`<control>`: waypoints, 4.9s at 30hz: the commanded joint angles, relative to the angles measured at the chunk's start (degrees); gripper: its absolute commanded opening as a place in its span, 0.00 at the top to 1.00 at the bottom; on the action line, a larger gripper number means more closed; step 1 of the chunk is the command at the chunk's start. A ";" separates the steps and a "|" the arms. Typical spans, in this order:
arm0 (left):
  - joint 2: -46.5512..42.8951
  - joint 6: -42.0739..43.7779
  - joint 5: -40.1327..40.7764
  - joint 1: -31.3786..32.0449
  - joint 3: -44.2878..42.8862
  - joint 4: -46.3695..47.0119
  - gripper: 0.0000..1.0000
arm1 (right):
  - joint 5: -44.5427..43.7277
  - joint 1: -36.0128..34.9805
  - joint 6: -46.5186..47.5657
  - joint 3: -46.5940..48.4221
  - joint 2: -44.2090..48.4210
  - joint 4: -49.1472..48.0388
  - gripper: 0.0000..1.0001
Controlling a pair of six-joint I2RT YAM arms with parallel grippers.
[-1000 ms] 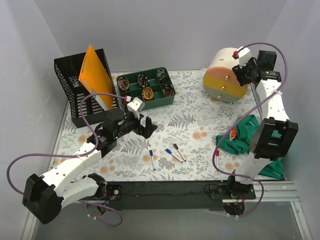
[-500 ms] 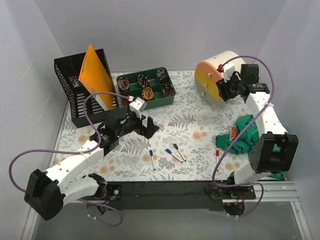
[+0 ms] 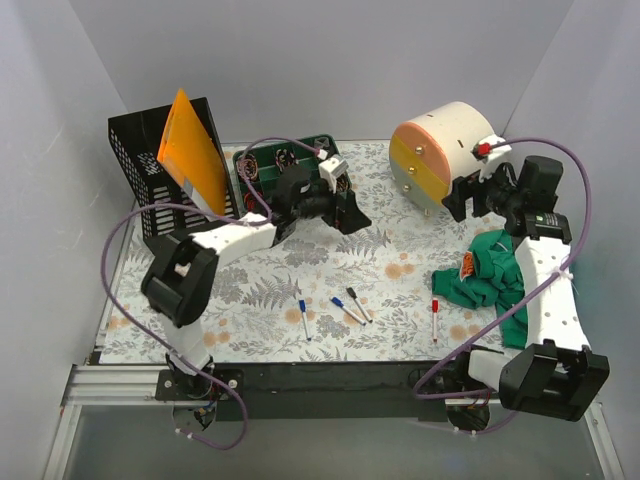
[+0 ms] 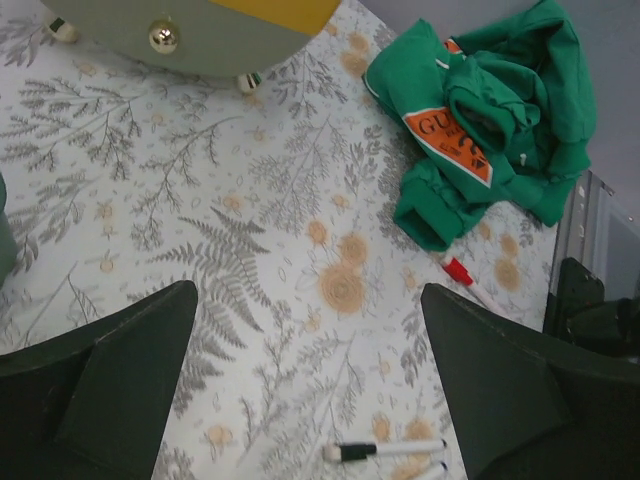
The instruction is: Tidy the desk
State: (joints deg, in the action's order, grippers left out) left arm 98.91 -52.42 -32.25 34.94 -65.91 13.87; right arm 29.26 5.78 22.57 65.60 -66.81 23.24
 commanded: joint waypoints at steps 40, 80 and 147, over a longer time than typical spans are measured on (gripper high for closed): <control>59.02 -17.80 15.46 4.44 -57.49 24.71 0.37 | 19.88 12.41 -11.14 -6.80 2.47 -6.72 0.14; 63.42 -20.17 18.01 5.67 -61.71 25.59 0.51 | 20.05 12.41 -11.32 -6.80 2.47 -6.81 0.14; 33.89 -15.78 7.82 5.58 -15.48 39.39 0.98 | 27.31 -1.19 5.83 -4.34 -2.97 3.57 0.80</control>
State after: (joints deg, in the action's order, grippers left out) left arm 138.15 -69.43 -21.58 40.01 -82.59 53.23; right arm 59.37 9.98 24.88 58.74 -68.45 25.04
